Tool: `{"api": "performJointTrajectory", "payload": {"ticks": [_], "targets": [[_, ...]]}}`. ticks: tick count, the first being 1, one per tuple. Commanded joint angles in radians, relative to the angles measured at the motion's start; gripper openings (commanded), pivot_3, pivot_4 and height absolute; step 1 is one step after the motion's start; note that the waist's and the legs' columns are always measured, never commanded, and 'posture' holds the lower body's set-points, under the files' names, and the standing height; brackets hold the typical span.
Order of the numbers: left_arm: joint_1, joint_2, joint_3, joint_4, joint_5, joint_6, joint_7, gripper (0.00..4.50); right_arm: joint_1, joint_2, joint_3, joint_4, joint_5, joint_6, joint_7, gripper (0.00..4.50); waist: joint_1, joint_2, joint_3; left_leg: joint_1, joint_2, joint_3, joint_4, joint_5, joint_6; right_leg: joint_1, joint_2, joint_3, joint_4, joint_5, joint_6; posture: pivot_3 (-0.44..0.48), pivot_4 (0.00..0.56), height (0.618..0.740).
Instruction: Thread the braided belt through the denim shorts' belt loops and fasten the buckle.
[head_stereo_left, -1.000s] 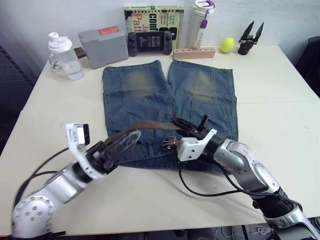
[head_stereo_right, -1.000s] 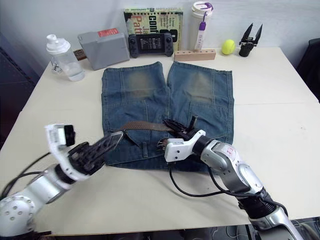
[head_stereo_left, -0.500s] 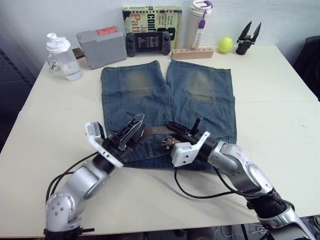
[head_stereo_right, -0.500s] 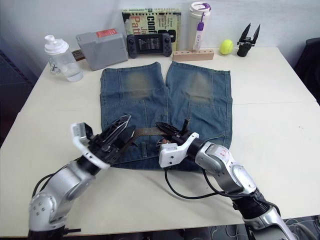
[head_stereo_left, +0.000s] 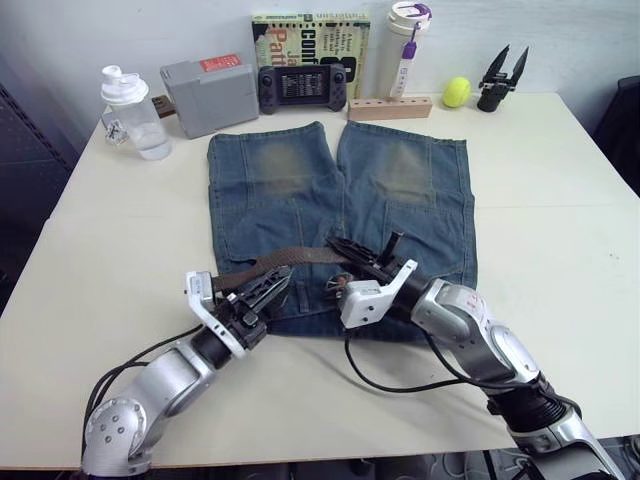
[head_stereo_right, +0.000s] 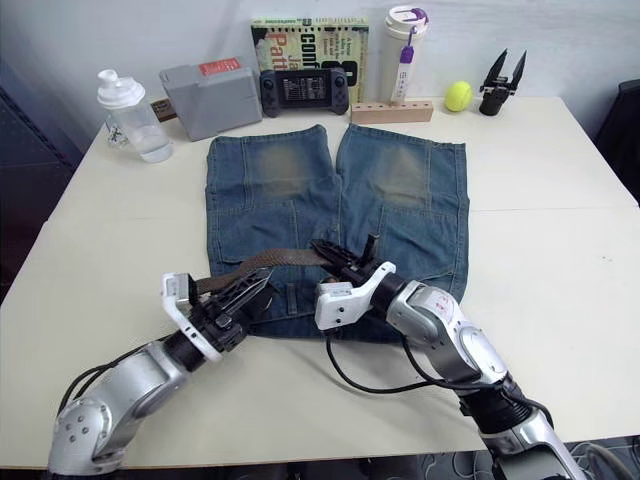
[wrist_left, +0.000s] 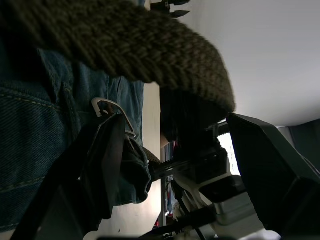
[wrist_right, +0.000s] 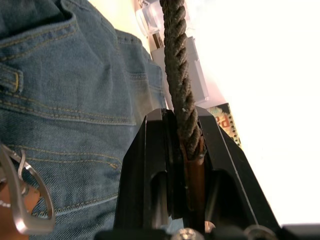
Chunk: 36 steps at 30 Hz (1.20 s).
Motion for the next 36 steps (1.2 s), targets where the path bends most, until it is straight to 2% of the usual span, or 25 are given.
{"api": "performJointTrajectory", "payload": {"ticks": [1, 8, 12, 17, 27, 36], "targets": [[-0.029, -0.048, 0.016, -0.026, -0.012, -0.004, -0.007, 3.58, 0.005, -0.001, -0.011, -0.045, 0.004, -0.026, -0.004, 0.00, 0.000, 0.000, 0.000, 0.000, 0.000, 0.000, 0.000, 0.000, 0.000, 0.000, 0.000, 0.000, 0.000, 0.000, 0.000, 0.000, 0.150, 0.726], [-0.044, -0.102, 0.044, -0.020, -0.012, 0.004, 0.012, 3.58, 0.003, 0.002, -0.012, -0.028, -0.003, -0.024, -0.005, 0.00, 0.002, 0.000, 0.000, 0.000, 0.000, 0.000, 0.000, 0.000, 0.000, 0.000, 0.000, 0.000, 0.000, 0.000, 0.000, 0.000, 0.150, 0.726], [-0.028, -0.065, 0.046, -0.031, -0.012, 0.064, -0.011, 3.58, 0.007, 0.006, -0.017, -0.021, 0.008, -0.013, -0.003, 0.00, 0.003, 0.000, 0.000, 0.000, 0.000, 0.000, 0.000, 0.000, 0.000, 0.000, 0.000, 0.000, 0.000, 0.000, 0.000, 0.000, 0.150, 0.726], [0.006, 0.035, 0.034, -0.046, -0.012, 0.124, -0.043, 3.58, 0.000, 0.018, -0.022, -0.014, 0.020, 0.002, -0.002, 0.00, 0.001, 0.000, 0.000, 0.000, 0.000, 0.000, 0.000, 0.000, 0.000, 0.000, 0.000, 0.000, 0.000, 0.000, 0.000, 0.000, 0.150, 0.726], [-0.063, -0.047, 0.040, -0.055, -0.012, 0.040, 0.006, 3.58, 0.008, 0.012, -0.009, -0.019, 0.010, -0.011, 0.003, 0.00, 0.007, 0.000, 0.000, 0.000, 0.000, 0.000, 0.000, 0.000, 0.000, 0.001, 0.000, 0.000, -0.001, 0.000, 0.000, 0.000, 0.150, 0.726], [-0.073, -0.061, 0.031, -0.040, -0.012, 0.030, 0.060, 3.58, 0.010, 0.015, -0.008, -0.026, 0.012, -0.014, 0.007, 0.00, 0.009, 0.000, 0.000, 0.000, 0.000, 0.000, 0.000, 0.000, 0.000, 0.001, 0.000, 0.000, -0.001, 0.000, 0.000, 0.000, 0.150, 0.726]]}}
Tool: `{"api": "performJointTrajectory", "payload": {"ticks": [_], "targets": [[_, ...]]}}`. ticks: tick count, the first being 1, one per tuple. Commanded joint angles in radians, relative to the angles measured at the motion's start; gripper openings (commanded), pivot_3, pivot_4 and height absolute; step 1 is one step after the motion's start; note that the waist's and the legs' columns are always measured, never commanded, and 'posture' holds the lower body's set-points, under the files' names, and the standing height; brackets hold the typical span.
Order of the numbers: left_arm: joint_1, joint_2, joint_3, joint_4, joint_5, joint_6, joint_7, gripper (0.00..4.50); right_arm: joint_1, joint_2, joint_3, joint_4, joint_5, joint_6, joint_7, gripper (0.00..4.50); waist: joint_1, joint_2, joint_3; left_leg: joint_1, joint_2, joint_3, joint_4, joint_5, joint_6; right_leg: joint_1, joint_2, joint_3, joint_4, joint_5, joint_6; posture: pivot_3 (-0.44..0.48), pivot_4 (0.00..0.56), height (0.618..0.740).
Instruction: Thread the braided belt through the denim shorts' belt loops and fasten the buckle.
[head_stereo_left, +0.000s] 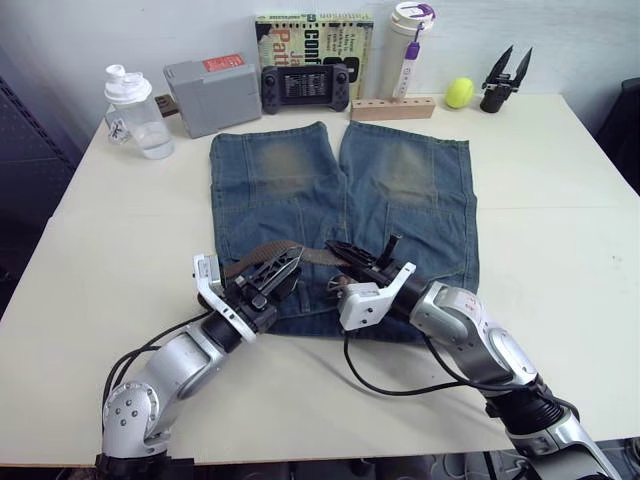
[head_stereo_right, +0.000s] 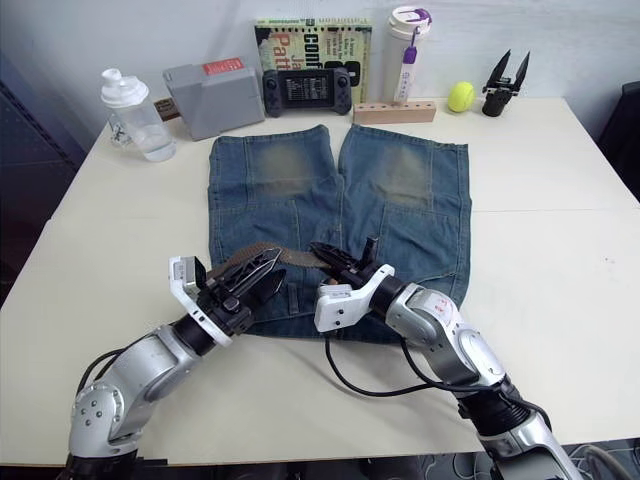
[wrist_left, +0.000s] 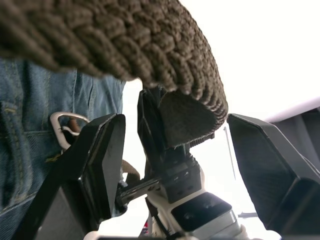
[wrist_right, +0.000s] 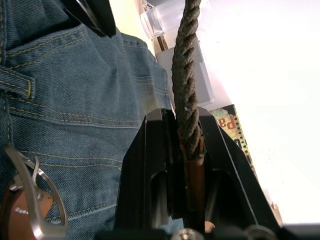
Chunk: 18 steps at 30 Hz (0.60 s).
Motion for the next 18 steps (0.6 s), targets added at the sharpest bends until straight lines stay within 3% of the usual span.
{"api": "performJointTrajectory", "payload": {"ticks": [1, 3, 9, 17, 18], "targets": [[-0.011, -0.012, 0.000, -0.028, -0.012, -0.014, 0.018, 3.06, 0.002, 0.003, -0.008, -0.036, 0.011, -0.019, -0.001, 0.00, 0.000, 0.000, 0.000, 0.000, 0.000, 0.000, 0.000, 0.000, 0.000, 0.000, 0.000, 0.000, 0.000, 0.000, 0.000, 0.000, 0.150, 0.726], [-0.014, -0.020, 0.001, -0.020, -0.012, -0.019, 0.023, 2.55, 0.005, 0.004, -0.008, -0.039, 0.013, -0.022, 0.000, 0.00, 0.001, 0.000, 0.000, 0.000, 0.000, 0.000, 0.000, 0.000, 0.000, 0.000, 0.000, 0.000, 0.000, 0.000, 0.000, 0.000, 0.150, 0.726], [-0.021, -0.031, 0.003, -0.001, -0.012, -0.022, 0.034, 0.11, 0.010, 0.004, -0.012, -0.050, 0.016, -0.024, 0.002, 0.00, 0.000, 0.000, 0.000, 0.000, 0.000, 0.000, 0.000, 0.000, 0.000, 0.000, 0.000, 0.000, 0.000, 0.000, 0.000, 0.000, 0.150, 0.726], [-0.028, -0.042, 0.008, 0.007, -0.012, -0.017, 0.029, 0.11, 0.010, 0.010, -0.028, -0.053, 0.037, -0.011, 0.005, 0.00, 0.000, 0.000, 0.000, 0.000, 0.000, 0.000, 0.000, 0.000, 0.000, 0.000, 0.000, 0.000, 0.000, 0.000, 0.000, 0.000, 0.150, 0.726], [-0.028, -0.043, 0.010, 0.007, -0.012, -0.016, 0.026, 0.03, 0.011, 0.012, -0.032, -0.054, 0.048, -0.009, 0.006, 0.49, 0.000, 0.000, 0.000, 0.000, 0.000, 0.000, 0.000, 0.000, 0.000, 0.000, 0.000, 0.000, 0.000, 0.000, 0.000, 0.000, 0.150, 0.726]]}}
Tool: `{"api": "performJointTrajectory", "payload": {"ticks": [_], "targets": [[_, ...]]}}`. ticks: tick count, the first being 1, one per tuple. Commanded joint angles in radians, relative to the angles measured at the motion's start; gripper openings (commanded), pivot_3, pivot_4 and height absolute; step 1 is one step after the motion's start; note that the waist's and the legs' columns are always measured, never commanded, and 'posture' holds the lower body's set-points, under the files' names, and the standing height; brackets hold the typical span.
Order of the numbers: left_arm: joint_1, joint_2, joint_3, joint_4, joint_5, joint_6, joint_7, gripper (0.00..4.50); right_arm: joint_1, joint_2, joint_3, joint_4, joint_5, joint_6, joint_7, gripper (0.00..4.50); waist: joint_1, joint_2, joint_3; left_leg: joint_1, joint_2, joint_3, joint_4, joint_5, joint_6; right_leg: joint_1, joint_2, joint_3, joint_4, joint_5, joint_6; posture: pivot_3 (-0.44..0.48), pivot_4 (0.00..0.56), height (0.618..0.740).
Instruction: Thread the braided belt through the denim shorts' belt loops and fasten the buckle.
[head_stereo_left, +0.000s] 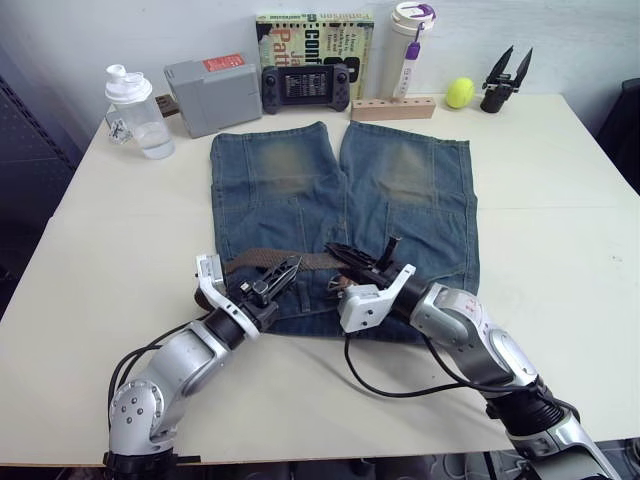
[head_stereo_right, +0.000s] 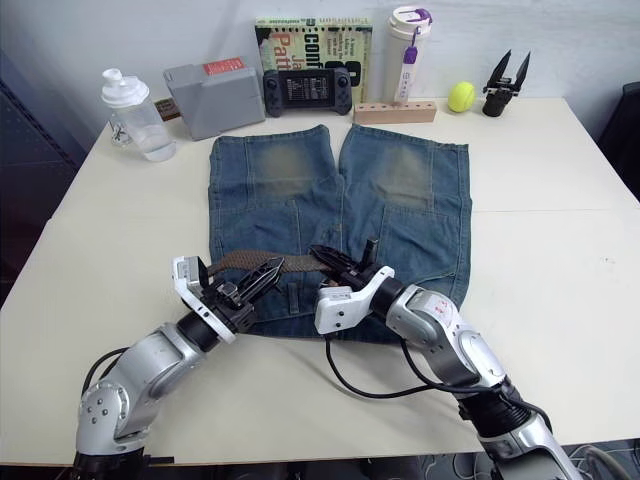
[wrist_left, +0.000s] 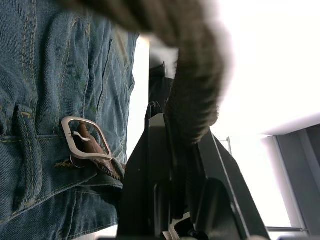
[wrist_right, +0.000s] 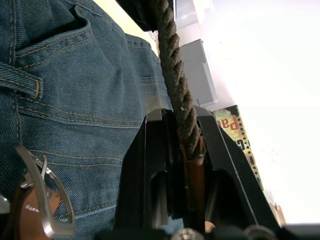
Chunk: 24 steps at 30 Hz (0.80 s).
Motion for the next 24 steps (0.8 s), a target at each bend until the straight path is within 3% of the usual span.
{"api": "performJointTrajectory", "payload": {"ticks": [1, 2, 7, 9, 16, 24], "targets": [[-0.005, -0.005, 0.010, -0.007, -0.010, 0.002, -0.012, 0.00, 0.006, 0.013, -0.026, -0.055, 0.045, -0.006, 0.001, 1.00, 0.000, 0.000, 0.000, 0.000, 0.000, 0.000, 0.000, 0.000, 0.000, 0.000, 0.000, 0.000, 0.000, 0.000, 0.000, 0.000, 0.150, 0.726], [-0.004, -0.004, 0.012, -0.006, -0.010, 0.003, -0.015, 0.00, 0.011, 0.017, -0.027, -0.060, 0.079, 0.000, 0.018, 1.29, 0.000, 0.000, 0.000, 0.000, 0.000, 0.000, 0.000, 0.000, 0.000, 0.000, 0.000, 0.000, 0.000, 0.000, 0.000, 0.000, 0.150, 0.726], [0.000, 0.030, 0.047, 0.009, -0.010, 0.004, -0.054, 0.00, 0.035, 0.031, -0.067, -0.099, 0.298, 0.124, 0.146, 3.74, 0.001, 0.000, 0.000, 0.000, 0.000, 0.000, 0.000, 0.000, 0.000, 0.000, 0.000, 0.000, 0.000, 0.000, 0.000, 0.000, 0.150, 0.726], [0.008, 0.097, 0.090, 0.028, 0.012, 0.030, -0.105, 0.00, 0.049, -0.001, -0.111, -0.120, 0.425, 0.204, 0.238, 4.43, 0.001, 0.000, 0.000, 0.000, 0.000, 0.000, 0.000, 0.000, 0.000, 0.000, 0.000, 0.000, 0.000, 0.000, 0.000, 0.000, 0.150, 0.726], [0.113, 0.276, 0.206, 0.094, 0.117, 0.112, -0.294, 0.00, 0.092, -0.145, -0.304, -0.153, 0.796, 0.469, 0.461, 4.43, 0.003, 0.001, 0.000, 0.000, 0.000, 0.001, -0.001, 0.000, 0.000, 0.001, 0.001, -0.001, -0.002, 0.000, 0.000, 0.000, 0.150, 0.726], [0.129, 0.283, 0.190, 0.113, 0.231, 0.138, -0.357, 0.00, 0.113, -0.220, -0.404, -0.235, 1.110, 0.807, 0.558, 4.43, 0.004, 0.001, 0.001, 0.000, 0.000, 0.001, -0.001, 0.000, 0.000, 0.001, 0.001, -0.001, -0.002, 0.000, 0.000, 0.000, 0.150, 0.726]]}}
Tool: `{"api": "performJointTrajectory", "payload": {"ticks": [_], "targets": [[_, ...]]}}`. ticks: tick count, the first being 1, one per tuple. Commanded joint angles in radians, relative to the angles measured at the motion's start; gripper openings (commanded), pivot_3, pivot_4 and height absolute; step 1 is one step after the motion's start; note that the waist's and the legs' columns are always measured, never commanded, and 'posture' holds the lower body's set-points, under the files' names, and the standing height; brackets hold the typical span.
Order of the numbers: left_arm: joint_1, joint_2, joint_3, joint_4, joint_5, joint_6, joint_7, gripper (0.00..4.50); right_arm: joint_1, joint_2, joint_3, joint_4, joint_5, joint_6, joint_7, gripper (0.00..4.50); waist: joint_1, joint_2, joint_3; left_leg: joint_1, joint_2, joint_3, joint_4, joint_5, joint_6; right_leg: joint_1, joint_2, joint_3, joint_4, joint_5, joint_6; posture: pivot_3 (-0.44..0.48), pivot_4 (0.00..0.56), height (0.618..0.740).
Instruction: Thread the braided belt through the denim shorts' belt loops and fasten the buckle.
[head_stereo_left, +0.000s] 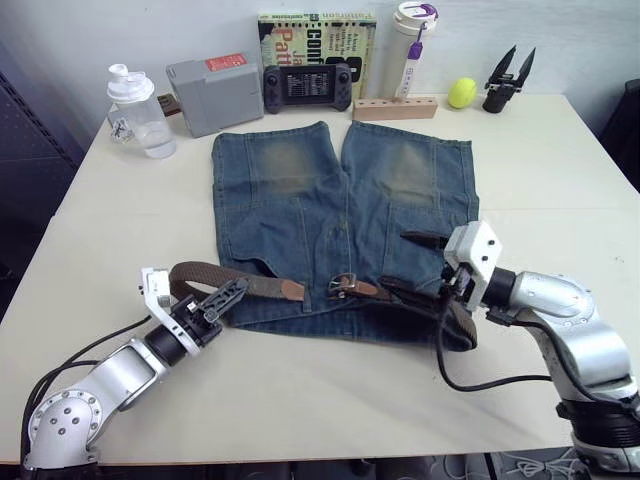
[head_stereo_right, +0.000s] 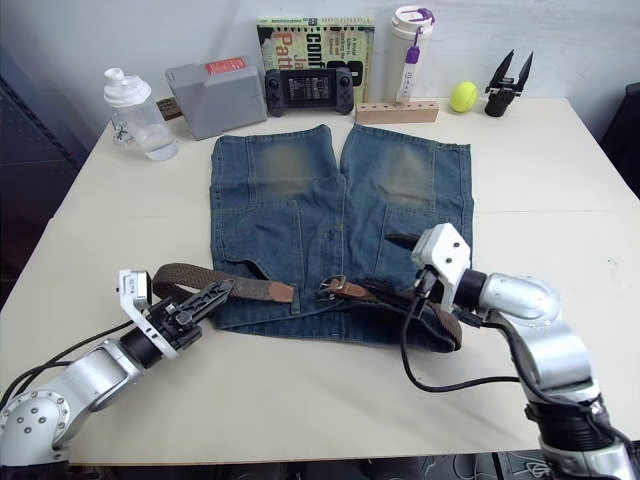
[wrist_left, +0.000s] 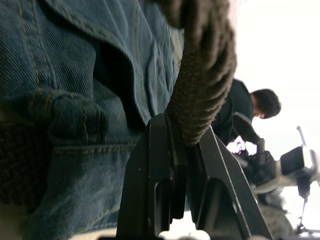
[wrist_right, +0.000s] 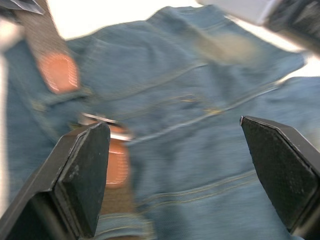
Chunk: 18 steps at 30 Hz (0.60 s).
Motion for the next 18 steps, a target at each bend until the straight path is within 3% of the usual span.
{"api": "performJointTrajectory", "payload": {"ticks": [1, 18], "targets": [[-0.011, -0.015, 0.009, -0.002, 0.040, -0.008, -0.017, 0.00, 0.019, -0.036, -0.032, -0.083, 0.112, 0.107, 0.031, 4.43, 0.000, 0.000, 0.000, 0.000, 0.000, 0.000, 0.000, 0.000, 0.000, 0.000, 0.000, 0.000, 0.000, 0.000, 0.000, 0.000, 0.150, 0.726], [0.001, 0.053, 0.051, -0.071, 0.086, 0.044, -0.009, 0.00, 0.046, -0.066, -0.025, -0.128, 0.191, 0.189, 0.015, 4.43, 0.001, 0.000, 0.000, 0.000, 0.000, 0.000, 0.000, 0.000, 0.000, 0.000, -0.001, 0.000, 0.000, 0.000, 0.000, 0.000, 0.150, 0.726]]}}
